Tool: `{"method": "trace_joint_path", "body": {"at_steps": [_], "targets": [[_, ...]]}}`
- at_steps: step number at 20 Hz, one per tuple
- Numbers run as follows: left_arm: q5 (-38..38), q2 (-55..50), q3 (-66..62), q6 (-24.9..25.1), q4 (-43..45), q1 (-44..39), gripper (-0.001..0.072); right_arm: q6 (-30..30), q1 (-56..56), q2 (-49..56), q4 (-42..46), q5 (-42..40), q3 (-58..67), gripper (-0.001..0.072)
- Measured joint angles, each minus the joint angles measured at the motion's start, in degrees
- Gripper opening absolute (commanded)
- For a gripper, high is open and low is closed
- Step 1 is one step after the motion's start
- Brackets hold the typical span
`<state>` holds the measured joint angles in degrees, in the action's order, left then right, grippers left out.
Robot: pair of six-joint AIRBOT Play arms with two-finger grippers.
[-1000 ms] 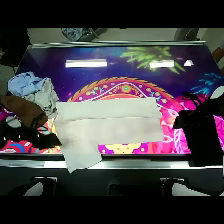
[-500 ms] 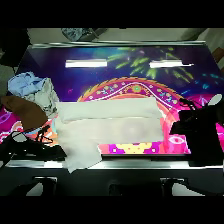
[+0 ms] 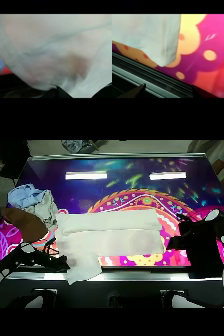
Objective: Fold the shirts.
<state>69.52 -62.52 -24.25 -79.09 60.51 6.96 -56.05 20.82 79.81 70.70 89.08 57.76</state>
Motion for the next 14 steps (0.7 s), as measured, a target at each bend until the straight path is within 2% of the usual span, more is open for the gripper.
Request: {"method": "trace_joint_path", "body": {"at_steps": [6,8,9,10,11,12,14], "targets": [[-0.1,-0.1,0.0,-0.3,0.3,-0.2,0.0035,1.0,-0.1,0.0,-5.6,-9.4,-8.5,0.0657],[-0.1,-0.1,0.0,-0.3,0.4,-0.2,0.0035,0.3,-0.1,0.0,-6.7,-11.9,-9.8,0.0502],[-0.1,-0.1,0.0,-0.3,0.5,-0.2,0.0035,-0.2,-0.1,0.0,-7.0,-13.1,-10.3,0.0400],[-0.1,-0.1,0.0,-0.2,0.6,-0.2,0.0035,-0.8,0.0,0.1,-7.3,-14.5,-10.9,0.0284],[-0.1,-0.1,0.0,-0.1,0.6,-0.2,0.0035,-1.2,0.0,0.1,-7.6,-15.9,-11.4,0.0118],[-0.1,-0.1,0.0,0.0,0.6,-0.2,0.0034,-1.4,0.0,0.1,-7.7,-17.1,-11.8,0.0043],[-0.1,-0.1,0.0,0.3,0.6,-0.2,0.0033,-1.8,0.0,0.0,-8.0,-17.7,-12.4,0.0042]]}}
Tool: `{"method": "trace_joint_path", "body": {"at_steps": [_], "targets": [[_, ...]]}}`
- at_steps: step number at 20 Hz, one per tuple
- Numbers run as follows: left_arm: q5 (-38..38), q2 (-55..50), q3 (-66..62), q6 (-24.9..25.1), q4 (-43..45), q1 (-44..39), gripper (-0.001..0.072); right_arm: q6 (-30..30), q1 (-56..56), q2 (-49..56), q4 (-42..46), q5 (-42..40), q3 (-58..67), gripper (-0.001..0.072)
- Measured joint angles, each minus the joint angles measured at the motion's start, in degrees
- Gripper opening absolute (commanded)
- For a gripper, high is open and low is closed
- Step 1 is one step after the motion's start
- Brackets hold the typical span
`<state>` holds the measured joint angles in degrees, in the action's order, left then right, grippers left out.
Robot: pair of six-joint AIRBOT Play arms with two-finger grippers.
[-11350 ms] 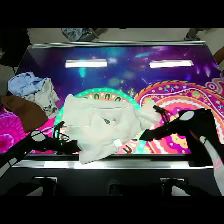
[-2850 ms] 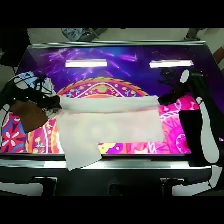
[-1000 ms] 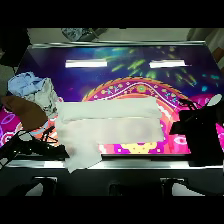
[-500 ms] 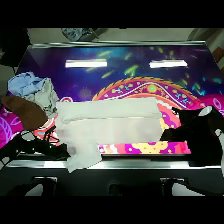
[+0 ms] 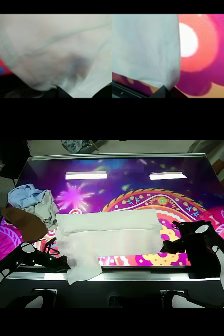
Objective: Fold the shirts.
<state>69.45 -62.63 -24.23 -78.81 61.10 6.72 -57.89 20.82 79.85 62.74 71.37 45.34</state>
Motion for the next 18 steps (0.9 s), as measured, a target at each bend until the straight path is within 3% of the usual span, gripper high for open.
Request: {"method": "trace_joint_path", "body": {"at_steps": [3,5,10,14,18], "targets": [[-0.5,0.9,-0.9,2.3,1.1,-0.2,0.0031,1.9,-0.2,-1.0,0.5,-1.0,0.3,0.0041],[-5.5,3.5,-3.0,3.6,3.6,0.0,0.0029,4.0,0.0,-2.9,0.5,-0.5,2.0,0.0040],[-5.9,11.3,-11.7,4.3,1.9,0.1,0.0027,6.4,-1.8,-6.2,0.1,1.5,10.9,0.0040],[-11.8,10.2,-18.2,2.8,1.2,0.0,0.0027,3.5,-7.6,-3.5,3.8,-2.5,21.2,0.0040],[-18.4,2.3,-24.7,0.2,1.0,0.0,0.0027,-0.2,-12.3,4.6,8.0,-5.4,32.8,0.0040]]}}
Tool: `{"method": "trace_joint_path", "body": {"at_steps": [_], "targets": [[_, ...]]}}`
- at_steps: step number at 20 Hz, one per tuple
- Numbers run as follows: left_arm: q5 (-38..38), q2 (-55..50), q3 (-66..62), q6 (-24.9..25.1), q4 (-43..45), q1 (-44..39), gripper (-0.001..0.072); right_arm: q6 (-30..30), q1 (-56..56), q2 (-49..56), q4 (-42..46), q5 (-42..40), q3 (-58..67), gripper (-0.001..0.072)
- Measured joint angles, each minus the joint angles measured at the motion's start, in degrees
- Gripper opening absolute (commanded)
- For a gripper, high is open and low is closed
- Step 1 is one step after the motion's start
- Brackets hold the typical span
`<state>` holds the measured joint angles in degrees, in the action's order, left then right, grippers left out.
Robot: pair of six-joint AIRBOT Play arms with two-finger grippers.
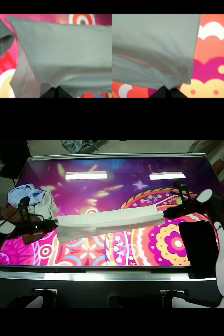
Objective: Fold the shirts.
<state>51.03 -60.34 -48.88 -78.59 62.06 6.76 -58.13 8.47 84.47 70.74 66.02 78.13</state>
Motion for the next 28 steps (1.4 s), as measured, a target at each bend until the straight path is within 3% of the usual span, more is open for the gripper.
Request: {"method": "trace_joint_path", "body": {"at_steps": [5,11,12,13,14,16,17,23,28], "targets": [[-3.2,-13.9,-9.2,-1.4,0.0,0.0,0.0028,-4.5,-2.4,10.1,2.6,-2.3,8.3,0.0041],[-1.2,-25.4,-13.2,-2.7,0.0,0.0,0.0043,-6.4,-2.9,18.1,1.1,-3.1,10.2,0.0043],[-1.0,-26.3,-13.4,-2.7,-0.1,0.0,0.0134,-6.6,-2.9,18.8,0.7,-3.1,10.3,0.0048],[-0.5,-26.8,-13.6,-2.7,-0.1,0.0,0.0301,-6.6,-2.9,19.3,0.2,-3.2,10.5,0.0136],[0.1,-27.2,-13.7,-2.8,-0.1,0.0,0.0449,-6.7,-2.9,19.5,-0.1,-3.1,10.7,0.0298],[2.1,-27.6,-14.8,-2.9,-0.1,0.5,0.0477,-6.3,-2.9,19.3,-0.5,-2.0,11.8,0.0645],[3.7,-27.7,-15.5,-2.8,-0.1,0.8,0.0475,-5.2,-2.9,18.9,-0.7,-1.3,12.4,0.0700],[11.5,-24.7,-19.6,-1.2,-0.2,1.0,0.0467,-2.9,2.7,18.2,-5.7,2.0,13.8,0.0699],[12.5,-18.4,-20.3,-0.9,-1.2,-2.0,0.0467,-5.3,7.0,23.3,-12.5,5.9,13.9,0.0670]]}}
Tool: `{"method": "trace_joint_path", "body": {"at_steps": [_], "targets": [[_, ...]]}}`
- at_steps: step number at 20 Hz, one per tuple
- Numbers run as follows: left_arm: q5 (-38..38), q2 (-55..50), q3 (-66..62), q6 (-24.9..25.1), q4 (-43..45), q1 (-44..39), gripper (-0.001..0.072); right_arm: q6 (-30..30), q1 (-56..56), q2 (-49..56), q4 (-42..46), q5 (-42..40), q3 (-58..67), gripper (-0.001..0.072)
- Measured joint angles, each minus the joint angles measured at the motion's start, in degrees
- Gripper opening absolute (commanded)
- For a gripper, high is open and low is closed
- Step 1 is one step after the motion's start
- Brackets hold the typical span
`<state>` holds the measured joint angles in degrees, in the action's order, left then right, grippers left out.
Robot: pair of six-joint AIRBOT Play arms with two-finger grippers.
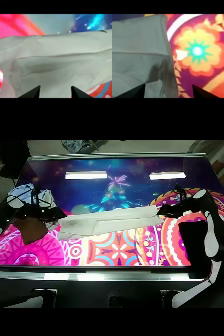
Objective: Fold the shirts.
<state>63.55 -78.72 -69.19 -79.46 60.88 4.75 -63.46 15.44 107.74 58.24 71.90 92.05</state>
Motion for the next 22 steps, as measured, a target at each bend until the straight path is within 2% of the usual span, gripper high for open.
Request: {"method": "trace_joint_path", "body": {"at_steps": [1,2,3,4,5,6,7,8,9,10,11,13,16,18,22], "targets": [[-0.2,1.3,0.0,0.0,-0.5,-1.1,0.0467,-0.6,0.0,1.1,-1.5,0.6,0.0,0.0632],[-0.7,2.5,-0.1,0.0,-1.1,-2.4,0.0467,-1.3,-0.2,2.1,-3.3,0.6,0.1,0.0546],[-1.1,3.5,-0.1,0.1,-1.6,-3.8,0.0467,-2.2,-0.5,2.9,-4.5,0.5,0.1,0.0429],[-1.9,4.3,-0.1,0.1,-1.9,-5.4,0.0467,-3.0,-1.0,3.6,-5.2,0.3,0.1,0.0278],[-2.4,4.8,-0.2,0.2,-2.2,-6.8,0.0467,-3.5,-1.7,4.1,-5.6,0.4,0.1,0.0093],[-3.4,5.1,-0.2,0.2,-2.4,-8.4,0.0467,-4.0,-2.2,4.5,-5.6,0.4,0.0,0.0045],[-4.2,5.3,-0.1,0.2,-2.5,-9.9,0.0465,-4.4,-2.5,4.6,-5.9,0.3,0.0,0.0043],[-5.4,5.3,-0.1,0.2,-2.8,-11.4,0.0429,-4.4,-2.8,4.5,-6.3,0.1,0.0,0.0041],[-6.6,5.1,-0.1,0.1,-2.8,-13.0,0.0339,-3.8,-2.9,4.2,-6.4,0.0,0.0,0.0041],[-7.5,4.6,0.0,0.1,-2.8,-14.4,0.0152,-3.0,-3.0,3.3,-6.8,0.0,0.0,0.0041],[-8.7,4.0,0.0,0.0,-2.9,-15.9,0.0071,-2.0,-3.2,1.9,-7.5,0.2,0.0,0.0041],[-11.0,1.9,0.0,-0.6,-3.1,-19.0,0.0071,-0.3,-3.5,-1.9,-7.8,1.7,0.0,0.0040],[-14.2,-3.3,0.0,-4.8,-5.2,-23.5,0.0055,1.4,-4.6,-9.5,-7.7,4.3,0.0,0.0041],[-16.4,-7.3,-0.3,-6.7,-10.0,-26.0,0.0050,1.9,-6.1,-15.1,-7.5,6.8,0.0,0.0041],[-19.2,-14.5,-2.3,-6.5,-21.4,-30.2,0.0036,0.8,-8.0,-26.2,-5.9,11.2,0.0,0.0041]]}}
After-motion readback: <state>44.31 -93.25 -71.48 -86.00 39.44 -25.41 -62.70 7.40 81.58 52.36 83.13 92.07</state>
